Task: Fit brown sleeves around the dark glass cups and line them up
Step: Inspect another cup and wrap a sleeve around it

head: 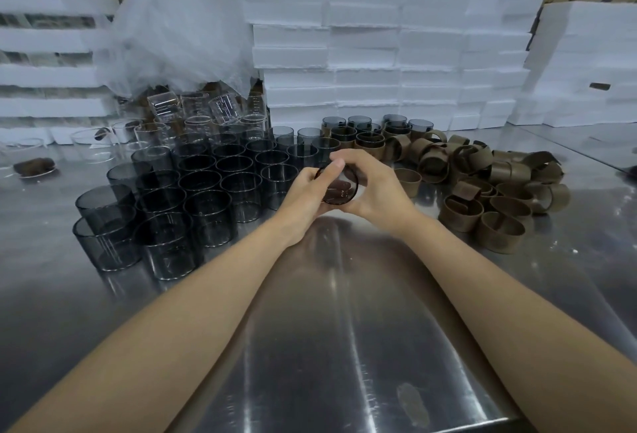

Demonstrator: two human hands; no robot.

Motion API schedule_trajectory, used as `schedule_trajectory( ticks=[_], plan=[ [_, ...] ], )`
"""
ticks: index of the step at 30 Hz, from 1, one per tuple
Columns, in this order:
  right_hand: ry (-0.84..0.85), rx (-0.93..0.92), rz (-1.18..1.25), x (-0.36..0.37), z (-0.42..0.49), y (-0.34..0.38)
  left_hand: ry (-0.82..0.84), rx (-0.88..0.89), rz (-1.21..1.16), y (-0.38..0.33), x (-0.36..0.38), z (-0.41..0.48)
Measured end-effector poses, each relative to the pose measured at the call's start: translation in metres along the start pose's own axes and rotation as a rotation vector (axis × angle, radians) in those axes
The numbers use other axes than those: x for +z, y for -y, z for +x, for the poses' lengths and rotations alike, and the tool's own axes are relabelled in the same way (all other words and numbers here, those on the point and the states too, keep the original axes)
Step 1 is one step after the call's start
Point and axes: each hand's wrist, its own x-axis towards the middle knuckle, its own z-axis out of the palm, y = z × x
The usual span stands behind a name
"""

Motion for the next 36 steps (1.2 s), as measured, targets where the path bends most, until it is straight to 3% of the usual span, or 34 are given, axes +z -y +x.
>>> schedule_trajectory(
  ticks=[5, 15, 25, 36],
  plan=[
    [0.016, -0.004, -0.041, 0.000, 0.001, -0.001, -0.015, 0.010, 0.069, 0.001, 0.001, -0.001],
    [-0.008, 0.182, 0.032, -0.004, 0.000, -0.002, -0.008, 0.053, 0.229, 0.008, 0.000, 0.006],
    [-0.127, 0.308, 0.145, -0.008, 0.000, -0.006, 0.105, 0.059, 0.154, 0.005, -0.002, 0.002],
    [-0.139, 0.244, 0.201, -0.009, -0.002, -0.005, 0.117, 0.053, 0.045, 0.003, -0.005, 0.004]
  ],
)
